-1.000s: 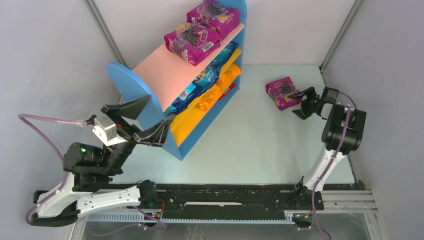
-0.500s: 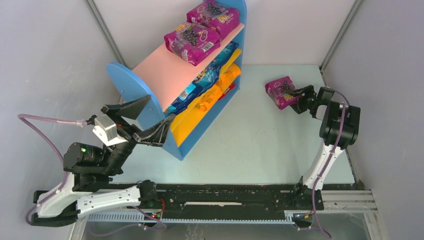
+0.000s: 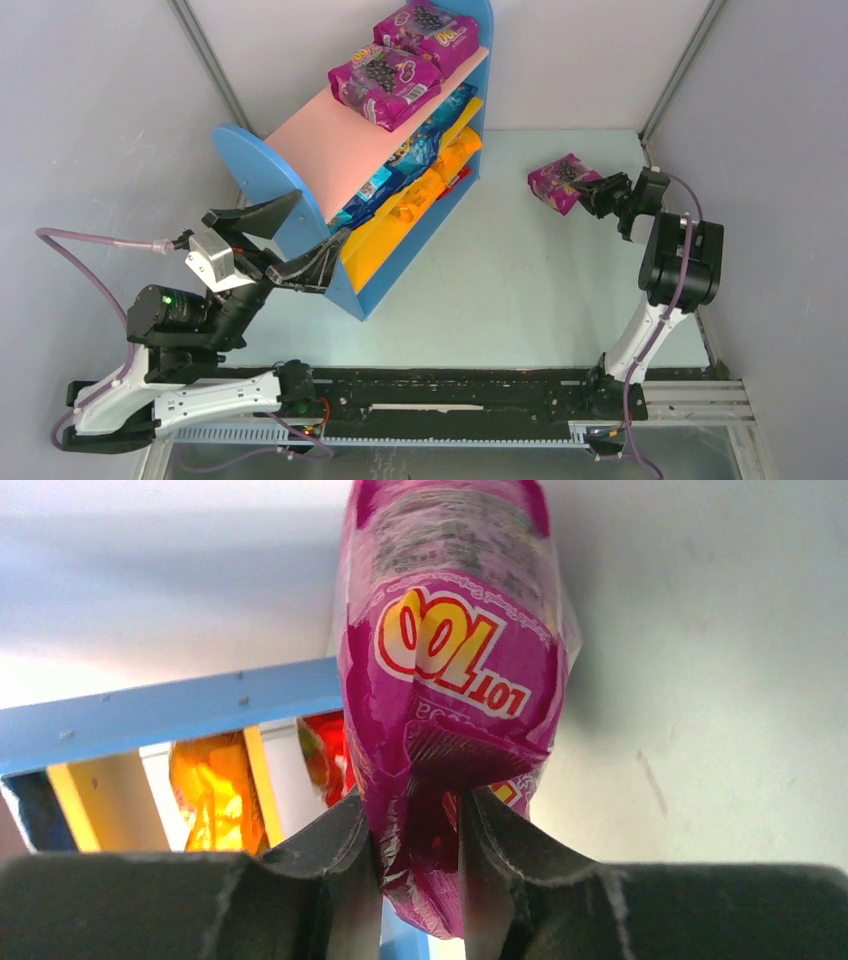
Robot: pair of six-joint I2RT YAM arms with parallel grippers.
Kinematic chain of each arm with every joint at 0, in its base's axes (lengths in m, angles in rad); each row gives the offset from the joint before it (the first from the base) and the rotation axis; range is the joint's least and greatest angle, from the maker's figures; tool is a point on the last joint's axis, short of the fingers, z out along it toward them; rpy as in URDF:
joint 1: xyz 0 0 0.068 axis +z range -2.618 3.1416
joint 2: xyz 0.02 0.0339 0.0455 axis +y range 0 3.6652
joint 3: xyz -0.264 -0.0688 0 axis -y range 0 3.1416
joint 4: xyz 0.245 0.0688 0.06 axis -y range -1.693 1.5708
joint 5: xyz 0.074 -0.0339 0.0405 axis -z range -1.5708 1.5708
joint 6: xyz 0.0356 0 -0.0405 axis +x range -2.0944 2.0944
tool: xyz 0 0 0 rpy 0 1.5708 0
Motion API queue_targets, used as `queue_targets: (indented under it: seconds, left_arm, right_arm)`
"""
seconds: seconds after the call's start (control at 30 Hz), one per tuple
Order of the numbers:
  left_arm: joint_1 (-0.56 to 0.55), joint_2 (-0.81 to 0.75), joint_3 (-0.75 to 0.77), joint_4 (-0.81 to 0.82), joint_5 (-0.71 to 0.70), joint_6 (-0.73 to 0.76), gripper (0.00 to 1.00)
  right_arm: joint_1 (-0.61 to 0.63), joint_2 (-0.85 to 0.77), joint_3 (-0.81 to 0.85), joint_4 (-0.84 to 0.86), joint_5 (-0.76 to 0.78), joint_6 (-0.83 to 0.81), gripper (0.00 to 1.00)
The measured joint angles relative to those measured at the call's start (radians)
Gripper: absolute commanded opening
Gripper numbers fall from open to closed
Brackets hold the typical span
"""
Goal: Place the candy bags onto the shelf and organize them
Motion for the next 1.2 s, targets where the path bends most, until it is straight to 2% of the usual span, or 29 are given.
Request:
queue_targets:
  seconds: [0.23,0.37,0.53,0.67,0.77,0.87,1.07,1.2]
  left_arm:
    - [0.000,-0.001,0.000,0.000,0.004,-0.002,1.00]
    - [0.000,-0.013,0.000,-0.001,0.005,-0.010,1.00]
    - [0.000,-0.049,0.000,0.001,0.005,-0.019,1.00]
    - [0.000,-0.072,0.000,0.007,0.006,-0.029,1.00]
    - [0.000,-0.087,0.000,0.012,0.007,-0.040,1.00]
    - [0.000,-0.103,0.000,0.020,0.008,-0.053,1.00]
    - [0.000,-0.125,0.000,0.032,0.009,-0.071,1.00]
    - [0.001,-0.134,0.000,0.036,0.024,-0.082,1.00]
  right_arm:
    - [-0.008,-0.226,-0.190,-0.018,-0.049,0.024,0.19]
    - [-0.005,-0.412,-0.276,-0.066,-0.071,0.030,0.16]
    - [0.035,-0.688,-0.304,-0.155,-0.066,0.039,0.16]
    - [0.121,-0.896,-0.297,-0.161,-0.044,0.101,0.16]
    - [0.251,-0.980,-0.226,-0.178,-0.008,0.141,0.16]
    - [0.428,-0.995,-0.105,-0.201,0.060,0.145,0.16]
    - [0.798,-0.955,0.163,-0.204,0.210,0.068,0.16]
    - [0.973,-0.888,0.229,-0.103,0.315,0.022,0.17]
